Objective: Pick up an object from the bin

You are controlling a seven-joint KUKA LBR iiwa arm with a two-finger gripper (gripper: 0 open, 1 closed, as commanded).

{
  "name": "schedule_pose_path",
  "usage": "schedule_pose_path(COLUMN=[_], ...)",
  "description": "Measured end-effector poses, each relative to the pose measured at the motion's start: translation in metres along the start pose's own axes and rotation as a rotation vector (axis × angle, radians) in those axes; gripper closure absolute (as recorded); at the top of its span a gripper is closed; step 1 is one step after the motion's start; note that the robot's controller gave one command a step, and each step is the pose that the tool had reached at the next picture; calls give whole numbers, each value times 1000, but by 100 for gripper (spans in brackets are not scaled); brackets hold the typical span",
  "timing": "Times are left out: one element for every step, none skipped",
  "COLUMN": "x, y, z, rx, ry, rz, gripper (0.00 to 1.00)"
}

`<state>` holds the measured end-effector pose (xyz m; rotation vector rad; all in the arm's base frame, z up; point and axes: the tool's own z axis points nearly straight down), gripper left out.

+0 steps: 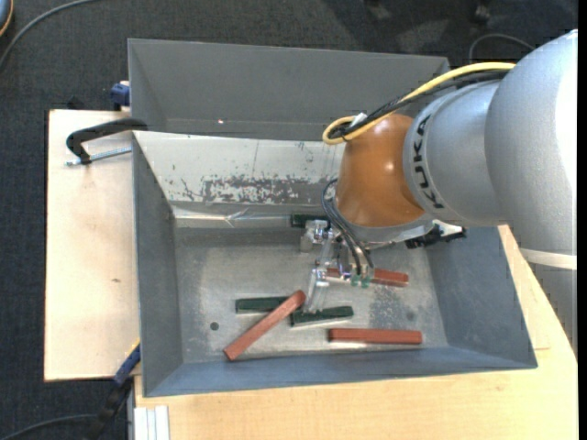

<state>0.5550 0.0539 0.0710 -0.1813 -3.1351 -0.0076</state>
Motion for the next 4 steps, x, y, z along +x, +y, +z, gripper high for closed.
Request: schedule_pose_path(x=[57,55,44,-1], y=[60,57,46,47], z=[0,0,-134,-190], rx=[2,4,1,3], ry=[1,-1,-15,-15], rz=[-175,-171,-159,-253], gripper=[0,100,100,100])
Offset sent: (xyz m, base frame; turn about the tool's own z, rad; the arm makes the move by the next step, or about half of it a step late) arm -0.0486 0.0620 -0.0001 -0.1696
